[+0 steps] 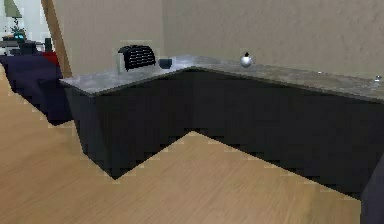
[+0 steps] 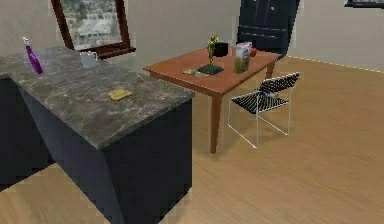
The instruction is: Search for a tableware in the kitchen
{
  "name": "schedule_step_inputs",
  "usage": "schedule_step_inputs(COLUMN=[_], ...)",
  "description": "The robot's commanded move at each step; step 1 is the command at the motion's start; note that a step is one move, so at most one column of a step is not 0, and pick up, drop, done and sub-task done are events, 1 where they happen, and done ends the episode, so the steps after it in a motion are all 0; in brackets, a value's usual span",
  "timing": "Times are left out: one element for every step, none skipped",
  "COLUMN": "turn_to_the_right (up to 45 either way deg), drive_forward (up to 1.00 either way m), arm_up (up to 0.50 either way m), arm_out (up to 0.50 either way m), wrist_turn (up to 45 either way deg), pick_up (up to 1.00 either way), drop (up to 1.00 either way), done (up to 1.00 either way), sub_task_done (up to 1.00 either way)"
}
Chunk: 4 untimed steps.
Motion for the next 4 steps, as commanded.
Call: schedule_step_inputs(turn_to_the_right=[6.0,0.0,-6.0,0.0], drive_forward=[0.00,0.50,0.00,0.85], arm_up=[0.00,0.00,0.00,0.00], arm_out=[0.00,0.00,0.00,0.00], wrist_turn=[0.0,0.0,0.0,0.0], pick_up=[0.00,0.00,0.00,0.00], drop=[0.00,0.00,0.00,0.00], done=[0.00,0.00,0.00,0.00], sub_task_done=[0.00,0.00,0.00,0.00])
